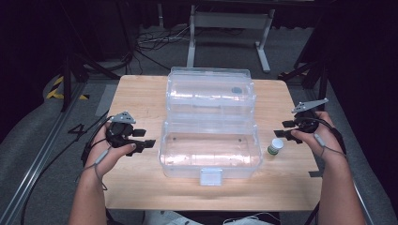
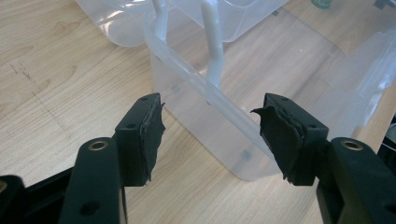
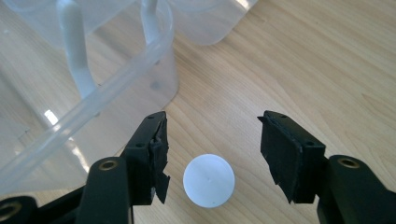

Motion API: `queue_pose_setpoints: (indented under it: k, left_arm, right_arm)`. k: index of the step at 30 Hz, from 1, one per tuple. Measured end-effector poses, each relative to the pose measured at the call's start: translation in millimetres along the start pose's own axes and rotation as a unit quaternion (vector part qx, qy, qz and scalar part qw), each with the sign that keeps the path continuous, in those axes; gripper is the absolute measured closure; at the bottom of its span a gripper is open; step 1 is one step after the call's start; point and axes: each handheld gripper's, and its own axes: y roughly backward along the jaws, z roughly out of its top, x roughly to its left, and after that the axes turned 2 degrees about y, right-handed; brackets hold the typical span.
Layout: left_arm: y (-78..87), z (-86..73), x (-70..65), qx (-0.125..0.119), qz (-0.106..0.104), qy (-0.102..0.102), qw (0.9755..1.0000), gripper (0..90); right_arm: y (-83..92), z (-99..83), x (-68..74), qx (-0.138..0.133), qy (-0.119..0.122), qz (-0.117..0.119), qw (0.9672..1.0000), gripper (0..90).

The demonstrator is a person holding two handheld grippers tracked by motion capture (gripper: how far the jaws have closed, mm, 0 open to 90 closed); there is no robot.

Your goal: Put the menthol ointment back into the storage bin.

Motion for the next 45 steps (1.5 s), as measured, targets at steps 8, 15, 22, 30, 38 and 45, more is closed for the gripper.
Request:
queue_pose_setpoints:
  k: [8,15,22,30,38,45]
  left_arm:
    - [0.9,-0.3,0.9,-0.002,0.003,0.000,1.0000,39.5]
    - [0.4,-0.5,1.0,0.000,0.003,0.002,1.0000,39.3]
    - [0.5,-0.7,1.7,-0.001,0.004,0.001,1.0000,39.1]
    - [0.5,-1.1,2.3,0.000,0.004,0.001,1.0000,39.0]
    - [-0.5,-1.6,2.7,0.001,0.002,0.006,1.0000,38.9]
    - [-0.9,-1.7,3.4,0.003,0.000,0.004,1.0000,38.8]
  right_arm:
    - [-12.9,-3.9,-1.2,0.041,0.004,0.006,0.9992,40.7]
    - [-20.7,-5.8,-1.0,0.060,0.007,0.012,0.9981,38.9]
    - [-30.0,-8.0,-0.4,0.091,0.011,0.013,0.9957,38.1]
    - [-40.7,-11.8,-1.8,0.120,0.005,0.007,0.9928,37.5]
    - [-49.5,-15.8,-4.6,0.138,0.002,0.011,0.9904,37.3]
    - [-55.1,-18.5,-5.9,0.150,0.000,0.016,0.9885,37.7]
